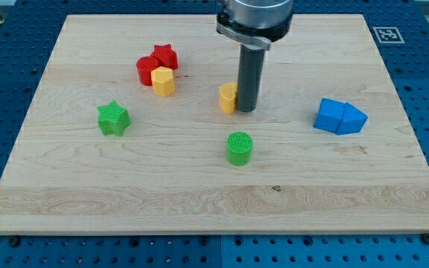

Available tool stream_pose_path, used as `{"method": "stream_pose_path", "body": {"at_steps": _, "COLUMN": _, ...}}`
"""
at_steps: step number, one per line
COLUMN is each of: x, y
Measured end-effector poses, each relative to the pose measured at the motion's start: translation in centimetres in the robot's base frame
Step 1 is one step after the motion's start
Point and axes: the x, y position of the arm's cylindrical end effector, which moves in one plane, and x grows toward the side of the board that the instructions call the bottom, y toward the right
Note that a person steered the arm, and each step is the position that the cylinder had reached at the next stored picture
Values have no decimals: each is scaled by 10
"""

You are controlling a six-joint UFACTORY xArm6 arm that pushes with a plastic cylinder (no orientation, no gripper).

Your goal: Place your arm at the bottom left side of green circle

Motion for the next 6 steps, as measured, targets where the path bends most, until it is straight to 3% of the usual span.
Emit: {"method": "stream_pose_path", "body": {"at_steps": 6, "x": -21, "y": -58}}
